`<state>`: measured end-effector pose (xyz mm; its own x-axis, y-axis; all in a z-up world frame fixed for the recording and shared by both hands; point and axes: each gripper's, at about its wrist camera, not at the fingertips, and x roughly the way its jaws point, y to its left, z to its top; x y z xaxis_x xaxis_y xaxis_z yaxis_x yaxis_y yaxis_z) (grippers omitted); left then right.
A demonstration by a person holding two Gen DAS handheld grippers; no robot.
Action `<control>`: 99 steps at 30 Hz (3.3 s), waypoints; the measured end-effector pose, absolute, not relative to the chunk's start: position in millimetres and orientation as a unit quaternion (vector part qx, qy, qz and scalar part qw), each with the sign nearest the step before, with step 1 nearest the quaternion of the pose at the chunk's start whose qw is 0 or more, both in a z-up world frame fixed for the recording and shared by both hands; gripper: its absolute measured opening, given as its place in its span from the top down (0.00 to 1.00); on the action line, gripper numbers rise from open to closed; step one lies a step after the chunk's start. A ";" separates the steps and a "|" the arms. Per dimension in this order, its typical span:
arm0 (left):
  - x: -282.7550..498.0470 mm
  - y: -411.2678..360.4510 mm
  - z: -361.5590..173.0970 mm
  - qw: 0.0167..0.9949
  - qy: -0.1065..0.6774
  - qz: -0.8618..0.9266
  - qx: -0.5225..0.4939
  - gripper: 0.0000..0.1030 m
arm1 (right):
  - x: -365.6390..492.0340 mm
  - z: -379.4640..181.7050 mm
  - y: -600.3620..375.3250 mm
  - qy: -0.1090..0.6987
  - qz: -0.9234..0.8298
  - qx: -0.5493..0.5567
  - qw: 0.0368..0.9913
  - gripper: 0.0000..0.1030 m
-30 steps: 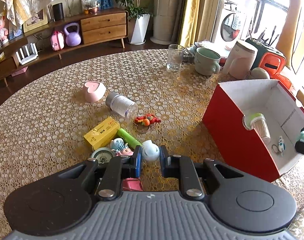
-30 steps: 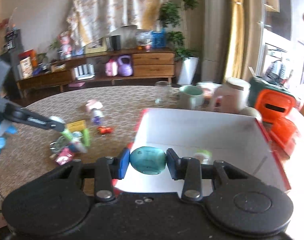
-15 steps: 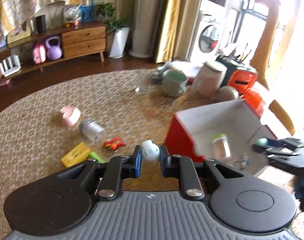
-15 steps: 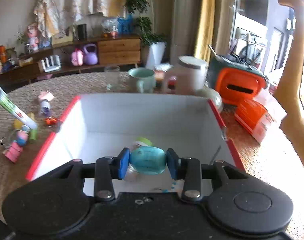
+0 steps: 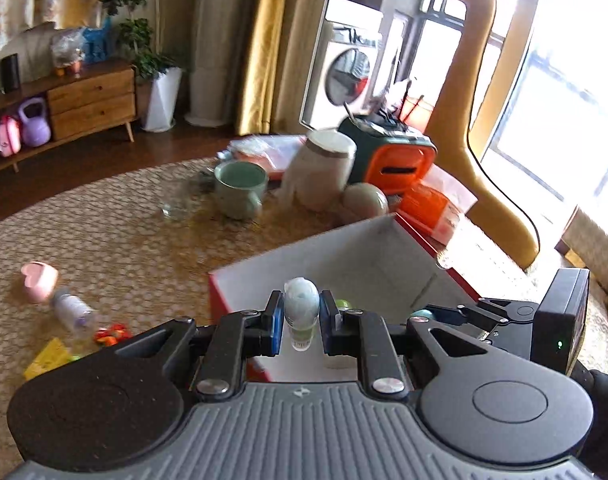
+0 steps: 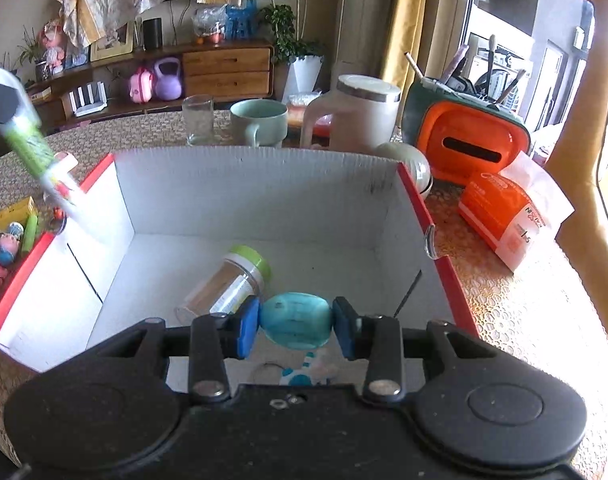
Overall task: Organize rigid objects
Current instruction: 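Carry marker with left gripper to box while right gripper drops teal egg inside, then lower marker into the box and open left gripper, then withdraw both grippers from the box toward remaining table items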
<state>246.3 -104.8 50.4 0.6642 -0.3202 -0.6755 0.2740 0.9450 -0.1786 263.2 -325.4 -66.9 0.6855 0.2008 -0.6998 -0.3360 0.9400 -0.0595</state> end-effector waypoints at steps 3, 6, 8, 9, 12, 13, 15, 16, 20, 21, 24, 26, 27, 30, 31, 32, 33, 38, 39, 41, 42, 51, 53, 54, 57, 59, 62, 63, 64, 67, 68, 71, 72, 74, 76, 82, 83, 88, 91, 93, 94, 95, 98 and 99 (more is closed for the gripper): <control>257.7 -120.4 37.4 0.910 0.381 -0.164 -0.022 0.83 | 267.1 -70.7 -325.4 0.372 0.151 -0.096 0.911 0.62; 270.3 -130.3 23.2 0.910 0.383 -0.156 -0.014 0.83 | 272.8 -74.2 -326.2 0.377 0.152 -0.098 0.908 0.62; 279.7 -133.9 13.2 0.910 0.385 -0.152 -0.018 0.83 | 276.8 -76.3 -327.7 0.381 0.152 -0.095 0.907 0.62; 283.7 -134.8 9.1 0.910 0.385 -0.149 -0.019 0.83 | 278.7 -77.5 -328.3 0.383 0.152 -0.094 0.906 0.62; 295.6 -140.8 -5.0 0.910 0.390 -0.142 -0.022 0.83 | 283.2 -80.8 -330.0 0.389 0.151 -0.094 0.904 0.62; 299.3 -142.7 -8.8 0.909 0.392 -0.141 -0.026 0.83 | 284.3 -81.3 -330.7 0.390 0.151 -0.094 0.904 0.62; 304.2 -147.6 -14.0 0.908 0.392 -0.142 -0.028 0.83 | 286.1 -82.4 -332.2 0.391 0.152 -0.094 0.903 0.62; 306.0 -150.9 -15.7 0.909 0.390 -0.142 -0.026 0.83 | 286.8 -82.7 -332.5 0.392 0.152 -0.094 0.902 0.62; 308.1 -157.3 -22.6 0.911 0.385 -0.145 -0.027 0.83 | 288.3 -85.9 -334.3 0.399 0.151 -0.094 0.899 0.63; 308.1 -156.9 -25.0 0.911 0.386 -0.145 -0.030 0.83 | 288.9 -87.0 -334.6 0.401 0.151 -0.093 0.899 0.64; 306.8 -153.6 -36.7 0.905 0.398 -0.146 -0.042 0.83 | 289.2 -89.3 -335.6 0.404 0.151 -0.092 0.898 0.64; 305.0 -152.7 -41.6 0.902 0.403 -0.149 -0.043 0.83 | 288.8 -89.7 -335.5 0.404 0.152 -0.090 0.897 0.64; 304.5 -153.0 -44.0 0.899 0.409 -0.148 -0.041 0.83 | 288.5 -89.9 -335.1 0.404 0.153 -0.090 0.897 0.64; 302.1 -156.9 -54.2 0.887 0.437 -0.146 -0.033 0.83 | 286.9 -90.3 -334.3 0.405 0.153 -0.090 0.897 0.63; 301.2 -159.4 -58.4 0.881 0.448 -0.147 -0.026 0.83 | 286.9 -90.4 -333.7 0.406 0.153 -0.090 0.897 0.63; 300.7 -161.8 -61.7 0.877 0.457 -0.147 -0.020 0.83 | 286.5 -90.3 -333.4 0.406 0.152 -0.091 0.897 0.62; 300.7 -164.5 -64.8 0.872 0.467 -0.147 -0.015 0.83 | 286.1 -90.2 -333.0 0.406 0.151 -0.091 0.897 0.62; 298.2 -172.3 -71.8 0.858 0.492 -0.148 0.008 0.83 | 282.9 -88.4 -332.6 0.409 0.152 -0.088 0.895 0.59; 298.0 -173.0 -72.3 0.854 0.498 -0.149 0.008 0.83 | 281.5 -87.9 -332.4 0.409 0.153 -0.088 0.895 0.58; 296.4 -174.5 -72.8 0.850 0.505 -0.151 0.013 0.83 | 277.6 -86.0 -331.6 0.408 0.153 -0.089 0.896 0.57; 295.3 -175.7 -73.9 0.847 0.509 -0.153 0.017 0.83 | 275.6 -84.8 -331.5 0.407 0.153 -0.088 0.896 0.56; 280.0 -173.9 -68.7 0.846 0.506 -0.167 0.007 0.82 | 259.4 -69.0 -329.0 0.397 0.159 -0.074 0.901 0.49; 275.4 -173.3 -63.9 0.850 0.500 -0.169 0.008 0.82 | 254.1 -63.0 -328.4 0.392 0.162 -0.071 0.903 0.47; 272.6 -172.8 -61.0 0.851 0.496 -0.171 0.009 0.82 | 251.4 -59.8 -328.0 0.389 0.163 -0.070 0.904 0.45; 263.3 -171.3 -51.0 0.858 0.483 -0.176 0.011 0.82 | 243.3 -50.1 -326.8 0.381 0.169 -0.065 0.907 0.43; 254.8 -168.5 -43.3 0.863 0.471 -0.181 0.011 0.82 | 236.4 -43.3 -325.3 0.374 0.171 -0.062 0.909 0.40; 241.8 -164.1 -32.6 0.874 0.452 -0.177 0.018 0.82 | 226.4 -33.1 -323.5 0.363 0.176 -0.055 0.913 0.37; 236.7 -161.8 -28.9 0.877 0.446 -0.177 0.019 0.82 | 223.3 -30.1 -322.9 0.360 0.178 -0.052 0.914 0.37; 232.7 -159.8 -26.1 0.880 0.441 -0.177 0.020 0.82 | 219.9 -27.4 -322.2 0.358 0.180 -0.049 0.915 0.37; 220.4 -152.1 -17.6 0.886 0.427 -0.177 0.022 0.82 | 210.4 -19.5 -318.7 0.351 0.186 -0.044 0.917 0.33; 216.3 -149.0 -15.3 0.889 0.423 -0.176 0.024 0.82 | 206.9 -16.9 -317.2 0.348 0.188 -0.043 0.918 0.32; 204.2 -138.8 -8.7 0.894 0.412 -0.174 0.027 0.82 | 197.6 -10.3 -312.3 0.340 0.197 -0.039 0.919 0.28; 199.9 -134.7 -6.6 0.895 0.409 -0.175 0.025 0.82 | 194.1 -8.0 -310.2 0.337 0.199 -0.037 0.920 0.27; 191.9 -127.6 -3.0 0.897 0.404 -0.175 0.022 0.82 | 188.2 -3.8 -306.6 0.332 0.206 -0.033 0.920 0.25; 184.3 -119.3 0.4 0.899 0.400 -0.176 0.017 0.82 | 180.5 -0.2 -302.1 0.326 0.213 -0.029 0.921 0.23; 164.4 -94.5 8.0 0.905 0.388 -0.176 0.006 0.82 | 162.4 8.9 -284.8 0.311 0.231 -0.017 0.922 0.20; 161.7 -90.0 8.4 0.905 0.388 -0.175 0.002 0.82 | 159.7 9.8 -280.3 0.308 0.235 -0.018 0.922 0.20; 148.7 -63.9 9.8 0.908 0.383 -0.168 -0.017 0.70 | 150.1 11.2 -256.4 0.300 0.253 -0.019 0.920 0.17; 138.4 -48.0 9.8 0.915 0.371 -0.155 -0.023 0.41 | 146.8 9.6 -243.5 0.302 0.264 -0.008 0.916 0.15; 132.2 -37.8 9.1 0.920 0.364 -0.147 -0.021 0.37 | 145.5 8.6 -235.0 0.304 0.270 -0.008 0.913 0.15; 130.0 -31.8 8.8 0.919 0.365 -0.146 -0.023 0.37 | 144.8 8.0 -230.7 0.304 0.274 -0.008 0.912 0.14; 128.0 -26.0 7.9 0.919 0.366 -0.144 -0.027 0.37 | 143.5 7.2 -226.3 0.305 0.278 -0.010 0.911 0.14; 122.2 -9.1 5.6 0.920 0.367 -0.131 -0.032 0.32 | 139.2 5.4 -212.6 0.301 0.288 -0.016 0.909 0.12; 120.3 -3.8 4.6 0.921 0.367 -0.125 -0.034 0.30 | 138.1 4.8 -208.2 0.300 0.292 -0.018 0.908 0.12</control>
<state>120.3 -3.8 4.6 0.6995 -0.2551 -0.6675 0.2049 0.9665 -0.1547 138.1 -208.2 4.8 0.6501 0.5193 -0.5547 -0.5404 0.8292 0.1430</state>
